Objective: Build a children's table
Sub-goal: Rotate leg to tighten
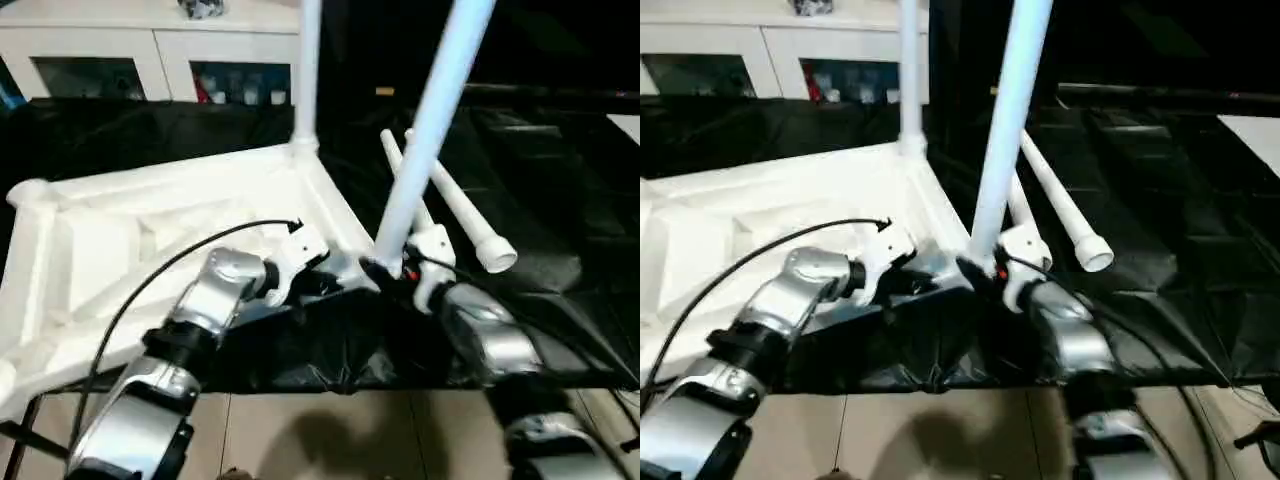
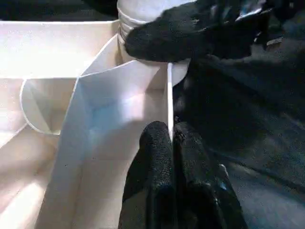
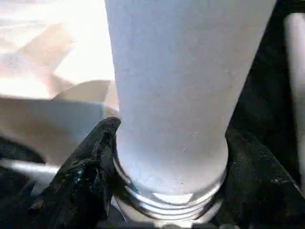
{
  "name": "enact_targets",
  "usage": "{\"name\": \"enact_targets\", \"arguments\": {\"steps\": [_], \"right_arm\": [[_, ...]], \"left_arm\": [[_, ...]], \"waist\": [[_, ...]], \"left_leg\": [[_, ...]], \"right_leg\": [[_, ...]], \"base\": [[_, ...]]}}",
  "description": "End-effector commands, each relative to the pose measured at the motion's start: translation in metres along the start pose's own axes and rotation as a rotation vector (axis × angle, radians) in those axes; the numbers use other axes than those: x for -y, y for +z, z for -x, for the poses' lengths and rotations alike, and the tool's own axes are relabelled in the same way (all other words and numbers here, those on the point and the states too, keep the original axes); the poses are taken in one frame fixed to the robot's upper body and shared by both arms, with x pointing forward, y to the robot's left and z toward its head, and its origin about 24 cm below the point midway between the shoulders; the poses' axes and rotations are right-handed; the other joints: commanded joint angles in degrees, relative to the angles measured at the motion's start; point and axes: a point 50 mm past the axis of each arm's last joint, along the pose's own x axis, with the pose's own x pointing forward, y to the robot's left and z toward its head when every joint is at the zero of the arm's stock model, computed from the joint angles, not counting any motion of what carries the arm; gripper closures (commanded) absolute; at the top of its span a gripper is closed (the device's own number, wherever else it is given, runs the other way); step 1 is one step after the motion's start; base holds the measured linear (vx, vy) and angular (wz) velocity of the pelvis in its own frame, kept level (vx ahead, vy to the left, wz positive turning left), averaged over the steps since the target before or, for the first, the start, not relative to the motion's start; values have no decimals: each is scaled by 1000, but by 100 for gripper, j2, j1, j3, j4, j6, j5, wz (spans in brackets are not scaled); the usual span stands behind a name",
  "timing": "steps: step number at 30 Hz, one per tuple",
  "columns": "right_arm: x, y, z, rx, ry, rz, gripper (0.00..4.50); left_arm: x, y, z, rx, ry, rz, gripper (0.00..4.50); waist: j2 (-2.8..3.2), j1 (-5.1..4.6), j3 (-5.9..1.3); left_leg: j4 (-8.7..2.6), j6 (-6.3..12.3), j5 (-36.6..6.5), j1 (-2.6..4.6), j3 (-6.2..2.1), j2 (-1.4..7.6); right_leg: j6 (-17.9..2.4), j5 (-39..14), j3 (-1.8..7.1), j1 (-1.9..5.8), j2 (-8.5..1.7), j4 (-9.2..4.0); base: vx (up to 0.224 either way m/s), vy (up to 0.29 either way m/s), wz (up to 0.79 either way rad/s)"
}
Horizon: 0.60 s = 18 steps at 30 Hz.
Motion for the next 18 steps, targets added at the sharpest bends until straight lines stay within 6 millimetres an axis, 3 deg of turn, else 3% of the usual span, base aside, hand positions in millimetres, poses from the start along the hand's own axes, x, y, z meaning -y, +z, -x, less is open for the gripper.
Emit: {"name": "enact_targets", "arguments": {"steps": [1,2,8,13,18], "right_arm": [[-50,6,-22,27,172,-24,143],[-50,9,-22,51,192,-71,108],[-36,10,-7,40,337,56,63],[-21,11,9,16,461,119,63],[-11,9,30,-65,667,194,63]], "left_arm": [[26,29,-26,108,-130,-42,450],[25,28,-22,116,-148,-55,450],[22,20,-6,119,-219,-89,450],[18,17,4,110,-265,-101,450],[12,13,17,77,-310,-120,450]], "waist": [[-4,1,-336],[0,-12,-336],[0,-10,-361],[4,29,-349],[-6,135,-343]], "left_leg": [[-383,179,-880,-15,-43,150],[-381,222,-871,-21,-41,153],[-350,495,-530,-45,-28,149],[-344,574,-589,-31,-16,163],[-338,606,-640,-12,-4,178]], "right_leg": [[-1057,-1025,345,266,-501,-514],[-1078,-943,349,275,-506,-512],[-1288,-165,345,321,-495,-434],[-1320,-201,349,313,-498,-437],[-1279,-334,341,304,-482,-447]], "base": [[0,0,0],[0,0,0],[0,0,0],[0,0,0],[0,0,0]]}}
